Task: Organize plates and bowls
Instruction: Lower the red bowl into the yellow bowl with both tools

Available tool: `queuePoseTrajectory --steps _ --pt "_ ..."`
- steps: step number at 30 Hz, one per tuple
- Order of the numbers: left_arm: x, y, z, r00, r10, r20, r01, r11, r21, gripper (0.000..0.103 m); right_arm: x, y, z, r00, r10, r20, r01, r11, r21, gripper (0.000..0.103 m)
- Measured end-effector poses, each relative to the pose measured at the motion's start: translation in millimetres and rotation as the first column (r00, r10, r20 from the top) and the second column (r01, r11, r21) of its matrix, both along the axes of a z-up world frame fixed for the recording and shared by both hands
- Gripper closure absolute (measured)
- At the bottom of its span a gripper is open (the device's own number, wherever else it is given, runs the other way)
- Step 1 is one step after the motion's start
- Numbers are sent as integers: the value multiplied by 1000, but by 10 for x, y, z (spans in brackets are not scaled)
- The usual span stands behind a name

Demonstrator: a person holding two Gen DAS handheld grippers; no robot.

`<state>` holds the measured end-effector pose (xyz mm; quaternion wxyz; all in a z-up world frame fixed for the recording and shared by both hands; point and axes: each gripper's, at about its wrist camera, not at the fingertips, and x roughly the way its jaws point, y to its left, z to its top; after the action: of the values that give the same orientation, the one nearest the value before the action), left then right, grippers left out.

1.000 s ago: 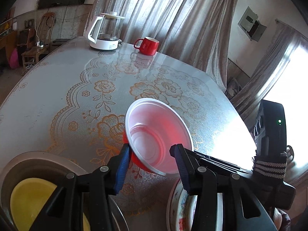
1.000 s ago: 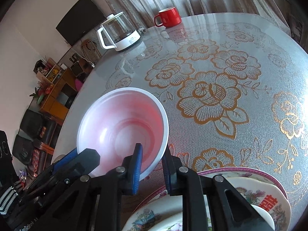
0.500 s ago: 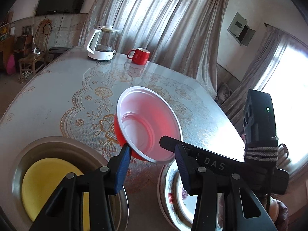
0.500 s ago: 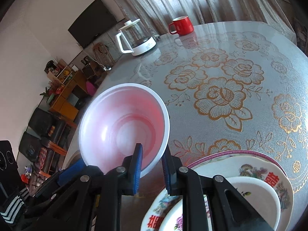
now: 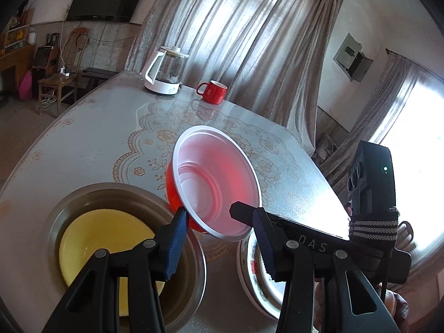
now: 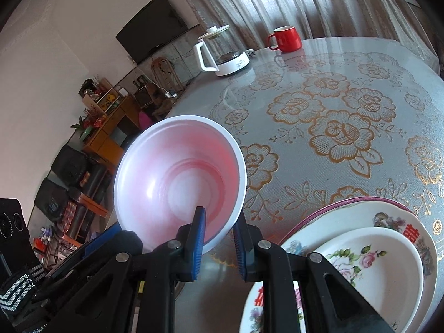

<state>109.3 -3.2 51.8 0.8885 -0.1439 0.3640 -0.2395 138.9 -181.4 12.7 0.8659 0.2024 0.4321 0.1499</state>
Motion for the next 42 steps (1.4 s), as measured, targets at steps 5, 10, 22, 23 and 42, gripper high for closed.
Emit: queuePoseTrajectory --steps 5,10,22,23,42 --pt "-130 176 -6 1000 18 1 -18 1000 -11 53 -51 157 18 999 40 1 -40 999 5 84" --pt "-294 349 -51 999 40 -8 -40 999 -16 52 -115 311 -5 997 82 -6 -82 997 8 84" --pt "-523 553 -151 996 94 -9 -94 996 12 51 -185 642 -99 987 157 -27 -158 988 -1 84" --pt "-543 560 -152 995 95 -6 -95 995 15 51 -186 655 -104 986 161 -28 -162 987 -1 84" --pt "-659 756 -306 992 124 -37 -123 992 25 51 -235 894 -207 973 220 -64 -222 975 -29 84"
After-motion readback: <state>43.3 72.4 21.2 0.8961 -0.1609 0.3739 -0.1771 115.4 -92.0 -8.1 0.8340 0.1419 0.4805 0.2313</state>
